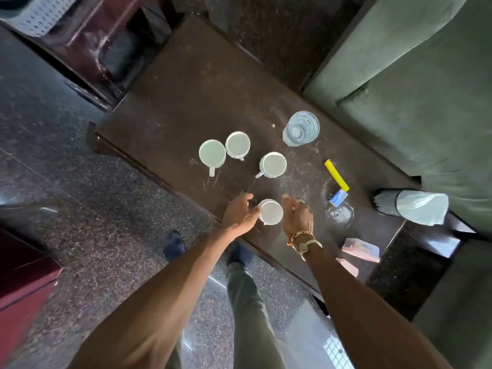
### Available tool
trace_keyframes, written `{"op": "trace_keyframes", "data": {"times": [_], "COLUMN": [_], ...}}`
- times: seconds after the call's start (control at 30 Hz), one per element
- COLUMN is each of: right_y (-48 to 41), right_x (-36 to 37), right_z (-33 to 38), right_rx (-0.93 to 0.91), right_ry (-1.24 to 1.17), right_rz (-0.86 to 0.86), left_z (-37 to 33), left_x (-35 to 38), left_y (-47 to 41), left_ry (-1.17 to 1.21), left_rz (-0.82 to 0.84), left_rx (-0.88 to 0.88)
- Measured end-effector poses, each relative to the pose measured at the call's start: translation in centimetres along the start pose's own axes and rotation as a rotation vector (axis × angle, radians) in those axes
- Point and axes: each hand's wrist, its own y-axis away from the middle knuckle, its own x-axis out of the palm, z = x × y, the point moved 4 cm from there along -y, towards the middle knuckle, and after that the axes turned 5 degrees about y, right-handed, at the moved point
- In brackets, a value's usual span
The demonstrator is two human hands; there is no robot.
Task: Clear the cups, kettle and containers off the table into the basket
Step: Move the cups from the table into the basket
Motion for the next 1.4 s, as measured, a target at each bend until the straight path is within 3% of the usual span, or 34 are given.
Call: {"op": "trace_keyframes", "data": {"times": [0.23, 0.47, 0.73, 1.07, 1.17, 1.3, 1.4], "right_y": [-0.5, -0.6, 2.0, 9.1, 12.8, 14.5, 17.5], "right_x": [0.9, 3.0, 2.7, -0.3, -2.0, 0.9, 1.6], "right_z": [0.0, -0.7, 0.6, 13.2, 19.9, 26.3, 32.2], "right_rx": [0.020, 0.092, 0.114, 0.003, -0.111, -0.187, -0.311], "right_ry": [-0.063, -0.047, -0.030, -0.111, -0.134, -0.101, -0.133], "right_rz": [-0.010, 0.125, 0.185, 0.285, 0.197, 0.233, 0.167], "left_z": [1.0, 1.6, 2.5, -2.9, -4.2, -4.1, -3.3], "left_x": [1.1, 3.0, 1.8, -11.9, -17.9, -26.0, -32.3], "left_y": [-0.8, -1.6, 0.1, 9.9, 13.5, 17.3, 19.7], "left_ry": [0.078, 0.187, 0.393, 0.409, 0.471, 0.528, 0.543], "left_rz": [0.057, 0.116, 0.072, -0.124, -0.195, -0.245, -0.259], "left_rx": [-0.037, -0.067, -0.133, -0.032, 0.010, 0.048, 0.089]}}
